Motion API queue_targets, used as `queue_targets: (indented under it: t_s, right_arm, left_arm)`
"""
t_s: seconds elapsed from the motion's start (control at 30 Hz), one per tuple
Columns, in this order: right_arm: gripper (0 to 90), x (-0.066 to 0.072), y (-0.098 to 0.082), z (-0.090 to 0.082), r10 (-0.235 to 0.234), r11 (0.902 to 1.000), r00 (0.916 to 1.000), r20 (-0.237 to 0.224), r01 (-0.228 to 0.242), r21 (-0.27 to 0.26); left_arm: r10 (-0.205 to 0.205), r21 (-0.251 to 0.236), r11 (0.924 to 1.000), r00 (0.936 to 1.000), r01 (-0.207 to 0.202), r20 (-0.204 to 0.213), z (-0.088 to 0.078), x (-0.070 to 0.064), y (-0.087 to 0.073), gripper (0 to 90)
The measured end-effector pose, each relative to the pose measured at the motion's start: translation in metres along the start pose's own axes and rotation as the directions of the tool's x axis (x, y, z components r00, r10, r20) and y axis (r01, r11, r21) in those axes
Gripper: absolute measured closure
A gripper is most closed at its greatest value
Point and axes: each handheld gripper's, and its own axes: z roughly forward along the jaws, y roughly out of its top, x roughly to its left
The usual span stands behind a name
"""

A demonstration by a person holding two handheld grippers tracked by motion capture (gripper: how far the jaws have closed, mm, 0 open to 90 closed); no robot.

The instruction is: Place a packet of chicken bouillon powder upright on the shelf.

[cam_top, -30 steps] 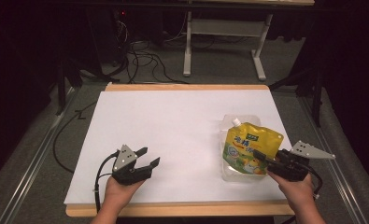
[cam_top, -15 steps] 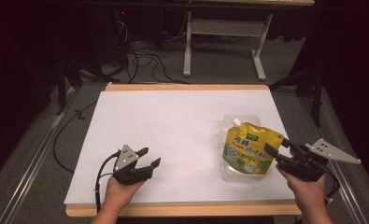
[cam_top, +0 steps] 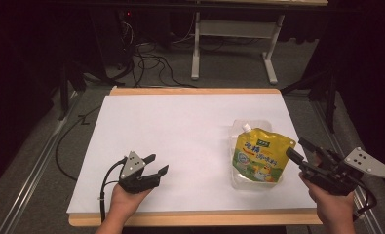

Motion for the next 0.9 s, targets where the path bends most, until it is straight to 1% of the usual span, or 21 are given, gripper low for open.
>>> queue_targets:
  t_s: [0.1, 0.2, 0.3, 0.37, 0.5, 0.53, 0.63, 0.67, 0.7, 0.77, 0.87, 0.9]
  right_arm:
    - [42.1, 0.010, 0.001, 0.004, -0.014, 0.9999, 0.9992, -0.037, 0.014, -0.001]
    - [41.6, 0.020, -0.002, 0.013, -0.017, 0.9996, 0.9966, -0.081, 0.019, 0.019]
    - [40.8, 0.030, -0.009, 0.025, -0.027, 0.9981, 0.9927, -0.118, 0.033, 0.052]
    - [40.0, 0.036, -0.016, 0.034, -0.028, 0.9965, 0.9875, -0.155, 0.040, 0.074]
    - [35.1, 0.049, -0.032, 0.054, -0.036, 0.9898, 0.9803, -0.194, 0.062, 0.128]
    - [33.7, 0.052, -0.036, 0.059, -0.035, 0.9882, 0.9768, -0.212, 0.065, 0.138]
    - [29.0, 0.062, -0.049, 0.072, -0.040, 0.9802, 0.9705, -0.238, 0.085, 0.179]
    - [27.3, 0.065, -0.055, 0.078, -0.043, 0.9759, 0.9663, -0.254, 0.095, 0.196]
    - [26.1, 0.067, -0.059, 0.080, -0.039, 0.9735, 0.9655, -0.258, 0.094, 0.208]
    - [22.8, 0.071, -0.068, 0.088, -0.033, 0.9660, 0.9611, -0.274, 0.101, 0.238]
    - [18.0, 0.073, -0.080, 0.096, -0.018, 0.9562, 0.9593, -0.282, 0.099, 0.275]
    - [15.9, 0.074, -0.082, 0.097, -0.012, 0.9517, 0.9603, -0.279, 0.096, 0.292]
  left_arm:
    - [-0.001, -0.003, 1.0000, 1.0000, 0.001, 0.002, 0.000, 0.000, 0.000, 39.6]
    - [0.000, -0.006, 1.0000, 1.0000, 0.000, 0.005, -0.001, -0.001, 0.001, 39.6]
    - [0.002, -0.007, 1.0000, 1.0000, -0.002, 0.009, -0.001, -0.003, 0.001, 39.6]
    - [0.007, -0.006, 1.0000, 0.9999, -0.007, 0.013, 0.000, -0.005, 0.001, 39.5]
    - [0.015, -0.005, 0.9999, 0.9995, -0.015, 0.029, 0.001, -0.009, 0.002, 39.5]
    - [0.019, -0.006, 0.9998, 0.9993, -0.019, 0.033, 0.002, -0.011, 0.002, 39.5]
    - [0.031, 0.004, 0.9995, 0.9977, -0.031, 0.060, 0.005, -0.017, 0.002, 39.4]
    - [0.038, 0.006, 0.9992, 0.9972, -0.038, 0.064, 0.006, -0.019, 0.001, 39.2]
    - [0.050, 0.013, 0.9986, 0.9964, -0.051, 0.069, 0.007, -0.021, 0.002, 38.9]
    - [0.058, 0.014, 0.9981, 0.9955, -0.059, 0.075, 0.009, -0.024, 0.002, 37.8]
    - [0.049, 0.004, 0.9988, 0.9957, -0.050, 0.078, 0.010, -0.025, 0.004, 33.8]
    - [0.046, 0.000, 0.9989, 0.9958, -0.046, 0.079, 0.010, -0.025, 0.004, 32.2]
